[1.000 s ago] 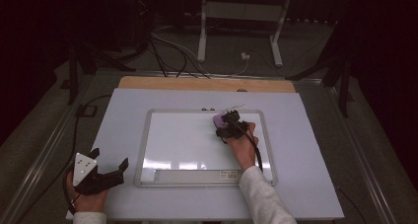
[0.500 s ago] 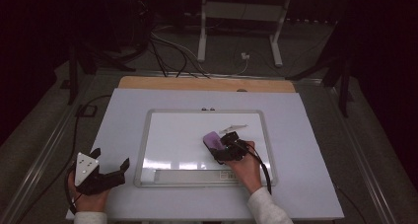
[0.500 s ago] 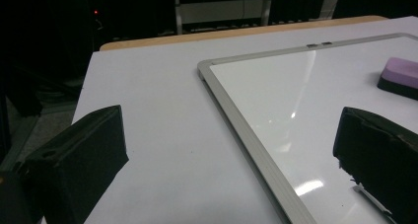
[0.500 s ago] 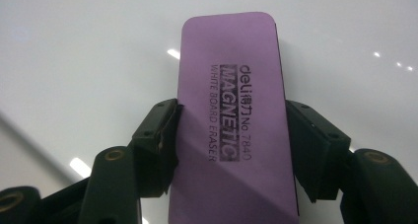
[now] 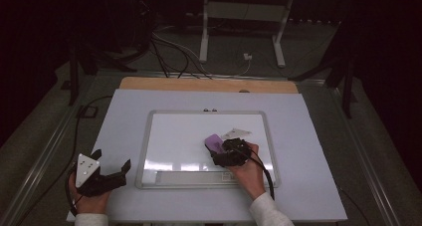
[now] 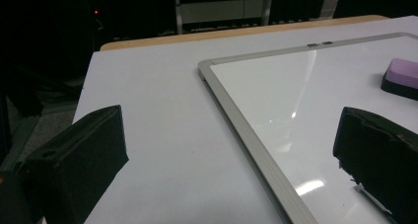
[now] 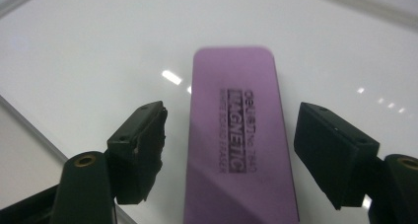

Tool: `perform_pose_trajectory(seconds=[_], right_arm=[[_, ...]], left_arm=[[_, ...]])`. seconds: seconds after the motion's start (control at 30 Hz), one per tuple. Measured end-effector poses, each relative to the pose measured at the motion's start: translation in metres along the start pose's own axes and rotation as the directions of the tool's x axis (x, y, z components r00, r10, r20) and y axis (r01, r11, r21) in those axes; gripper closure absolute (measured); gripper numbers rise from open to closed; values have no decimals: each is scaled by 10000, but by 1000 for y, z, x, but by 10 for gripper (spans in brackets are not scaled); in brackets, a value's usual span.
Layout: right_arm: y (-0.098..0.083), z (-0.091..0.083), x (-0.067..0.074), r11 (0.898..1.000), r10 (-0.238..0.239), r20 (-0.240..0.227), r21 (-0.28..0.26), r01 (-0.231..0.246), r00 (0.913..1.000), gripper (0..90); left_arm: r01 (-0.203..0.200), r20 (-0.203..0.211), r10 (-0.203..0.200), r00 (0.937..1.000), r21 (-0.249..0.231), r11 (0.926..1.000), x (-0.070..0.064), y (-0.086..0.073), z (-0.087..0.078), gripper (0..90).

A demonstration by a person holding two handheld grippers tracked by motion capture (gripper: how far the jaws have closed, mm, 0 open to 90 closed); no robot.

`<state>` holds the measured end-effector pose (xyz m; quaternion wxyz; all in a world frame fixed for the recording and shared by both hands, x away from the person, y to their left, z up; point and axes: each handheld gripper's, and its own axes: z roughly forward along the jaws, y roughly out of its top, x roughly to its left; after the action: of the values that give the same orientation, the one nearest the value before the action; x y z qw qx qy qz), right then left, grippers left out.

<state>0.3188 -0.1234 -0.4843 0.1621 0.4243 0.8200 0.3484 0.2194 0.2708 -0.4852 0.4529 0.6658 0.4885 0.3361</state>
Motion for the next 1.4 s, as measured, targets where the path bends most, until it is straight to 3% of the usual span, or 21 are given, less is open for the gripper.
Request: perform_pose_trajectory(seconds=[0.13,0.37,0.53,0.9,1.0,1.1,1.23,1.4], right_arm=[[0,-6,5,9988,-291,-86,-404,287,9995,301],[-5,1,7,9986,-523,-232,-31,523,9984,316],[-6,1,7,9981,-609,-194,-47,608,9980,330],[-4,2,-2,9984,-559,158,82,557,9983,323],[-4,5,-4,9979,-607,461,236,597,9971,323],[-4,7,-7,9983,-448,584,407,425,9973,382],[-3,6,-7,9980,-571,1081,329,538,9925,628],[-1,-2,-9,9989,-466,1221,88,458,9914,637]], left_arm=[[17,11,-17,10000,1,10000,1,0,0,7],[-3,5,3,10000,-1,10000,0,0,0,7],[-43,22,43,10000,46,10000,-1,0,0,7],[3,38,-3,10000,30,10000,0,0,1,7],[13,36,-13,10000,0,10000,-1,0,1,7],[49,31,-49,10000,-11,10000,0,0,1,7],[44,18,-44,10000,-16,10000,1,0,0,7],[39,22,-39,10000,-12,10000,0,0,0,7]])
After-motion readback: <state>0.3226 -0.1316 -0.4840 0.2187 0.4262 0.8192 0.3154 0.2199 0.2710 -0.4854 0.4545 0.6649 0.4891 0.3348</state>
